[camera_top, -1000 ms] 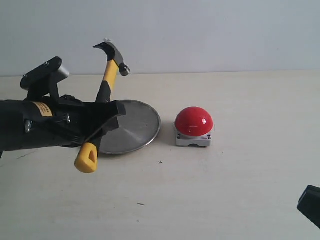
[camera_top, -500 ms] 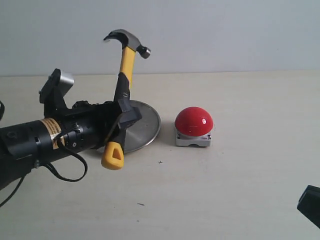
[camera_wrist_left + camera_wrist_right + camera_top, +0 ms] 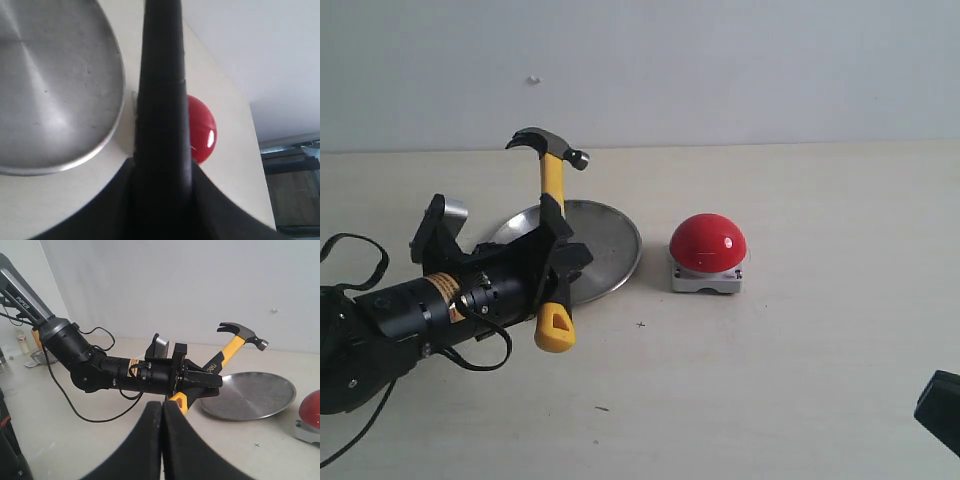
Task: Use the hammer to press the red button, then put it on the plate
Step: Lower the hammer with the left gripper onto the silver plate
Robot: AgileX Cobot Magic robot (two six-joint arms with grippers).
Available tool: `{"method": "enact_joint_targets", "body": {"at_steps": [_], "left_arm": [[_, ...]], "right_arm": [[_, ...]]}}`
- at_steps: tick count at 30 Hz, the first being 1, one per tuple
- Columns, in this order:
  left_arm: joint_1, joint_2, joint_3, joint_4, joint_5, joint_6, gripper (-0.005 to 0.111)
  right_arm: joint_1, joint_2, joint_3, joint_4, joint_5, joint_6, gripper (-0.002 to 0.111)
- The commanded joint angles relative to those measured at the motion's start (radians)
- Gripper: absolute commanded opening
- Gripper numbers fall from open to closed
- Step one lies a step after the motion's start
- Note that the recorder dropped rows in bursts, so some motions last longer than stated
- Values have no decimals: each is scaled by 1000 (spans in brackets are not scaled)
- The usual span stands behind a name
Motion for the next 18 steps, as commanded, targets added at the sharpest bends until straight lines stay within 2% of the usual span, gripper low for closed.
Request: {"method": "enact_joint_targets", "body": {"at_steps": [1,7,12,18], "left_arm": [[11,20,-4,-9,-114,6,0],[13,46,-14,-32,-124,-4,0],[36,70,-63,30,-120,-41,0],[52,89,-77,33,-102,-69,0]], "right_arm": [[0,-5,4,-4,-1,-1,0],[0,-5,4,-2,21,-2,0],[0,-5,4,11,21,-2,0],[0,-5,4,11,21,-2,0]]}}
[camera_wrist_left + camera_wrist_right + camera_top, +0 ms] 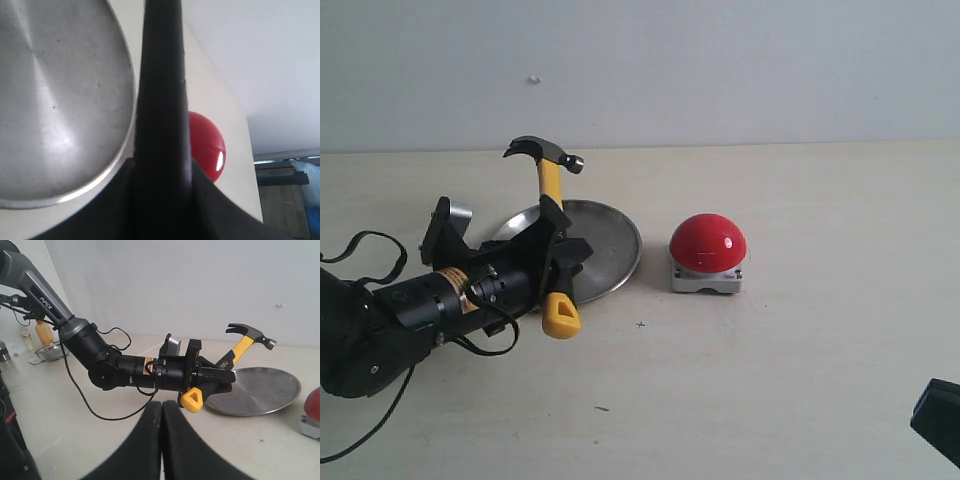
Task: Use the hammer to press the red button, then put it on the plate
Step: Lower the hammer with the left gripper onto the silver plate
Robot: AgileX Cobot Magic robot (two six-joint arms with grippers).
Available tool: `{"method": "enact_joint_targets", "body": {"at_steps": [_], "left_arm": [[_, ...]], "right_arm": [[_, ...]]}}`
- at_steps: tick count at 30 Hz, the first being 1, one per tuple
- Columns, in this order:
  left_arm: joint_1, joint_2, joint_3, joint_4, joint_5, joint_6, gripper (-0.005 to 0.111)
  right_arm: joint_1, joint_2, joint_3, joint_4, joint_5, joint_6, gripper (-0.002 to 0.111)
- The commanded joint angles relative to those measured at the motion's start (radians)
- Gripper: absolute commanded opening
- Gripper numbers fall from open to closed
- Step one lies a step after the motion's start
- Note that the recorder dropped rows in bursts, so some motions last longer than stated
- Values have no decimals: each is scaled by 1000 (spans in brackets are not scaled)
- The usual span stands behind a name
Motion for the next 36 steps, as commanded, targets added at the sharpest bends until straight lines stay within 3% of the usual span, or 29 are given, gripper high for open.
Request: {"method": "enact_joint_targets", "body": {"at_steps": [1,10,21,36], "left_arm": [[11,-4,-15,7,-54,6,0],[40,-4,-15,26,-14,6,0],[40,60,-105,56,25,-1,0],[40,99,-107,66,92,-19,0]], "right_arm": [[0,-5,4,1,4,-2,0],[0,-5,4,1,4,-2,0],[0,-5,4,1,4,-2,0],[0,-5,4,1,4,-2,0]]}}
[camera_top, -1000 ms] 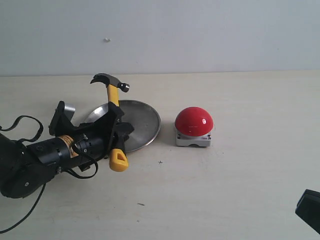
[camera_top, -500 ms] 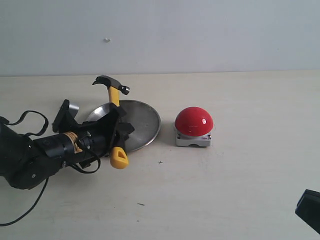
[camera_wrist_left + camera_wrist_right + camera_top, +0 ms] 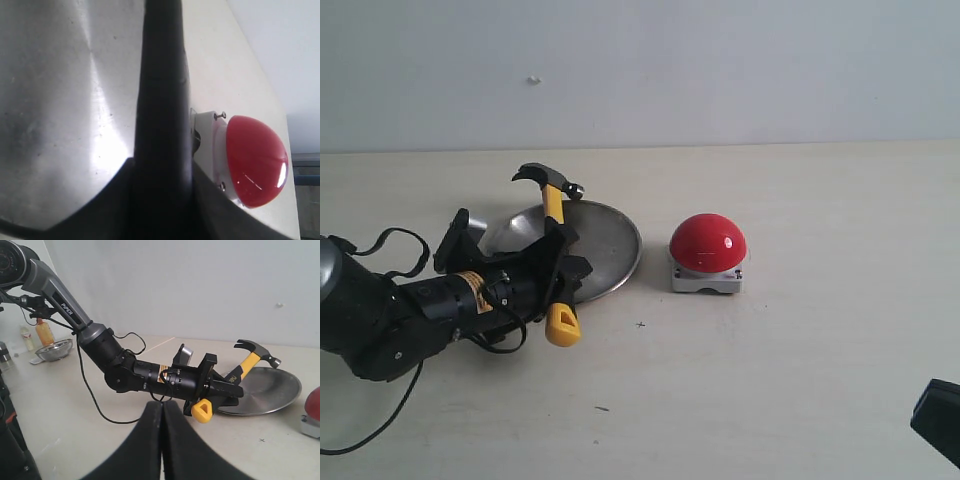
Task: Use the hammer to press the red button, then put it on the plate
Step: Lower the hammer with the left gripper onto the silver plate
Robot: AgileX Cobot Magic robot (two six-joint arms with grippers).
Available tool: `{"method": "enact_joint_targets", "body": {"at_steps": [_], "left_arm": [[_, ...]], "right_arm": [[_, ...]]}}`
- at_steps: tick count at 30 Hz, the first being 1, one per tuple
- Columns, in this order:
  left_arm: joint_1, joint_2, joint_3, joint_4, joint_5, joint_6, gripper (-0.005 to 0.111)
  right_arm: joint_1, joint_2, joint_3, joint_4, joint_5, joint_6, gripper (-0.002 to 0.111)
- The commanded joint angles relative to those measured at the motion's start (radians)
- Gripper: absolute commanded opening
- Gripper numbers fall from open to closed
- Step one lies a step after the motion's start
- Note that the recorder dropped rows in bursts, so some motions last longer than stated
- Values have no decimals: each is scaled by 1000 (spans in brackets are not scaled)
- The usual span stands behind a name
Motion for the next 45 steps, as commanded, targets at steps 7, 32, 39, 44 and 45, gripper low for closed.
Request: {"method": "enact_joint_targets", "body": {"at_steps": [7,32,39,44,45], "left_arm": [[5,-10,-23,-8,1,11,0],[5,-10,-80,70,145,-20,24],[5,-10,-80,124,147,-60,34],[5,-10,-80,163,152,-128,34],[5,-10,-80,165,152,-132,34]], "right_arm": [[0,-5,4,-4,3,-3,0],[0,-5,4,-4,3,-3,0],[0,-5,4,-4,3,-3,0],[0,-5,4,-4,3,-3,0],[0,-5,4,-4,3,-3,0]]}}
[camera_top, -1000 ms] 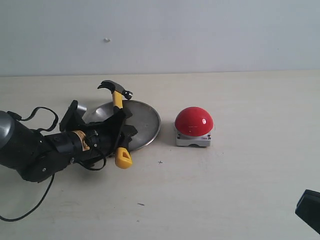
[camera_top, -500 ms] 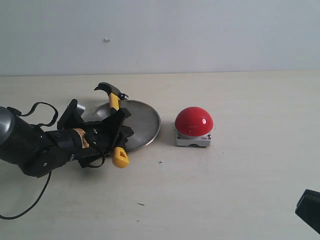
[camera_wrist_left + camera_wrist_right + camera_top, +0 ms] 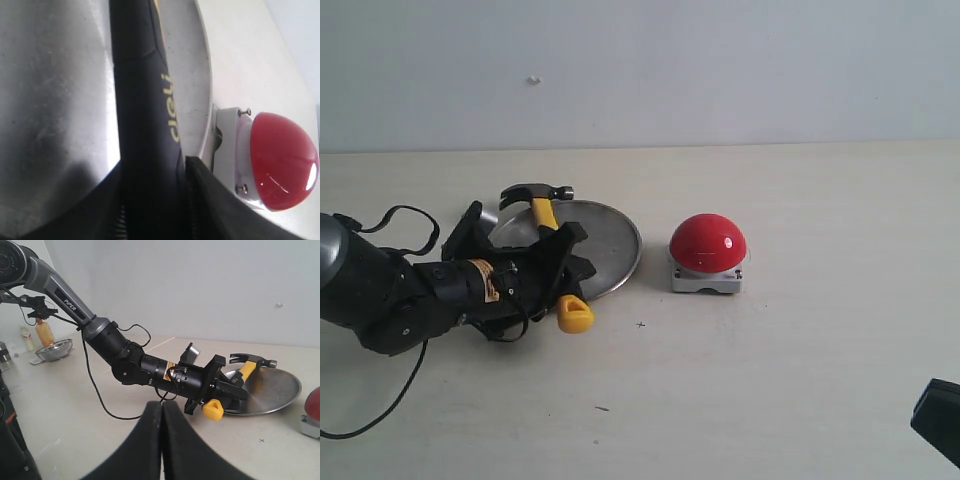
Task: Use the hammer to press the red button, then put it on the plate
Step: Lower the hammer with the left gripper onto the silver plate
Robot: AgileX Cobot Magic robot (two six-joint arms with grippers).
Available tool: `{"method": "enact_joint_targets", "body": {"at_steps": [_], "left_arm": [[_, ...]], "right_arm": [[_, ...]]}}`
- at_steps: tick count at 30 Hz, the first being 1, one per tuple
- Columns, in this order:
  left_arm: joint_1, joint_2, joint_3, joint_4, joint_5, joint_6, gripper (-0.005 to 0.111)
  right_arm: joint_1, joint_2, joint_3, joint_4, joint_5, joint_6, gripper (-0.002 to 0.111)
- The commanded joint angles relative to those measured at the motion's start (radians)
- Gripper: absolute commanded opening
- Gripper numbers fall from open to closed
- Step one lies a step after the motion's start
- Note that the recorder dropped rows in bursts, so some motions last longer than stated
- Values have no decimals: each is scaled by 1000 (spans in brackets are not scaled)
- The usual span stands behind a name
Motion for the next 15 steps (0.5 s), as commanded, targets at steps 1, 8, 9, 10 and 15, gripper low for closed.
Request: {"method": "enact_joint_targets", "body": {"at_steps": [1,8,9,10,15], "left_arm": [[-4,-12,-3,35,-19,-39,34],[-4,-16,-3,48,-19,-53,48],[-4,-16,-3,51,-19,-53,52],[-4,-16,-3,58,-19,-53,53],[-4,-35,-3,100,-19,-76,54]], "right_arm": [[0,-5,4,-4,3,-3,0],[0,-5,4,-4,3,-3,0],[0,-5,4,-4,3,-3,0],[0,-5,4,-4,3,-3,0],[0,-5,4,-4,3,-3,0]]}}
